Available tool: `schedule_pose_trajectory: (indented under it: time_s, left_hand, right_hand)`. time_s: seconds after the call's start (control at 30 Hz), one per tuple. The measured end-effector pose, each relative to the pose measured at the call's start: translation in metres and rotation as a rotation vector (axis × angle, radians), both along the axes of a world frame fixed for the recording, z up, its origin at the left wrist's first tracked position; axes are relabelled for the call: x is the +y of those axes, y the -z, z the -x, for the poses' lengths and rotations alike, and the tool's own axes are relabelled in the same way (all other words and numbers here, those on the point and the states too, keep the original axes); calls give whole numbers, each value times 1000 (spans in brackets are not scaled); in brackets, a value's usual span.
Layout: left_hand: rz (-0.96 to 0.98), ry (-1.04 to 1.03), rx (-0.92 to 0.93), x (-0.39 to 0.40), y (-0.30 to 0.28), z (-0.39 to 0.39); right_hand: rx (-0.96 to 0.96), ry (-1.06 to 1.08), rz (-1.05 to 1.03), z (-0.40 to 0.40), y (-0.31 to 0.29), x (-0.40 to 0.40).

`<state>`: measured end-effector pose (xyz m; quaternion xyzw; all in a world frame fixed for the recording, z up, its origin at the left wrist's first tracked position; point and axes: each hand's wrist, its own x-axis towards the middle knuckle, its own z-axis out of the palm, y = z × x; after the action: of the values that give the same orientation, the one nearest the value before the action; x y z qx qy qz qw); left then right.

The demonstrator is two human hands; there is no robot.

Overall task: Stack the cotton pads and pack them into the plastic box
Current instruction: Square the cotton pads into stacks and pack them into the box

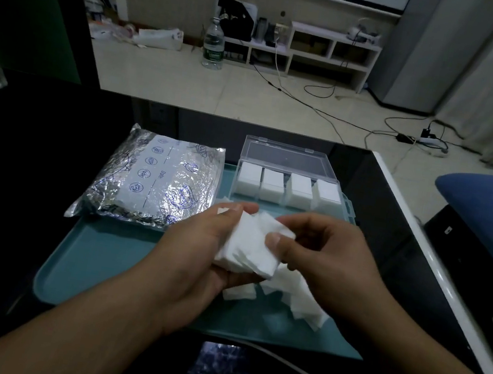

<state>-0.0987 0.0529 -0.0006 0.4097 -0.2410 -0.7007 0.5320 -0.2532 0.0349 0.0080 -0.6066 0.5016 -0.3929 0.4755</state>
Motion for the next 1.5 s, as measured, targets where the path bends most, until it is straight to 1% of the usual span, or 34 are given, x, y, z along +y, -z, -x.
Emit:
schedule_pose_trajectory:
  time_s: [0.1,0.2,0.27,0.33,0.4,0.47,0.57,0.7,0.8,0.87,0.93,1.0,1.1,1.2,1.33,1.5]
  left_hand:
    - [7,44,1,-1,2,0]
    - [4,74,53,-1,2,0]
    - [-14,74,110,-1,2,1]
    - [-36,90,157,-2,3,1]
    - [-54,133,163,-1,4,1]
    - [-65,134,148,-1,5,2]
    - [-53,156,131,0,5,2]
    - [-51,209,129,1,2,2]
    - [9,195,56,1,4,2]
    - [13,170,56,2,4,2]
    - [-11,146,101,2,4,2]
    - [-48,148,131,0,2,2]
    - [-102,191,197,-3,5,1]
    - [-121,188,236,-4,9,1]
    - [-94,173,195,-2,7,1]
    - [-70,179,167,1,6,1]
  right_hand:
    - [-115,-13,-41,6,-4,-5]
    - [-209,-125,-145,8,-9,-6]
    - [-164,-152,-159,7,-8,-4]
    - [-122,-138,-116,4,-8,-2]
    - [-150,-90,-66,2,-7,-1]
    - [-181,-57,-42,-1,-7,0]
    - [-95,-30,44,-3,-5,1]
    - [92,-3,142,-5,-2,2]
    - [212,-17,210,-4,4,1]
    - [300,-25,286,-2,7,1]
    - [402,-90,366,0,6,3]
    - [454,-195,378,1,2,7]
    - [406,-275,367,-2,0,13]
    - [337,-255,389,-3,3,15]
    - [309,-212,413,-4,2,16]
    - [280,-223,400,-5,1,18]
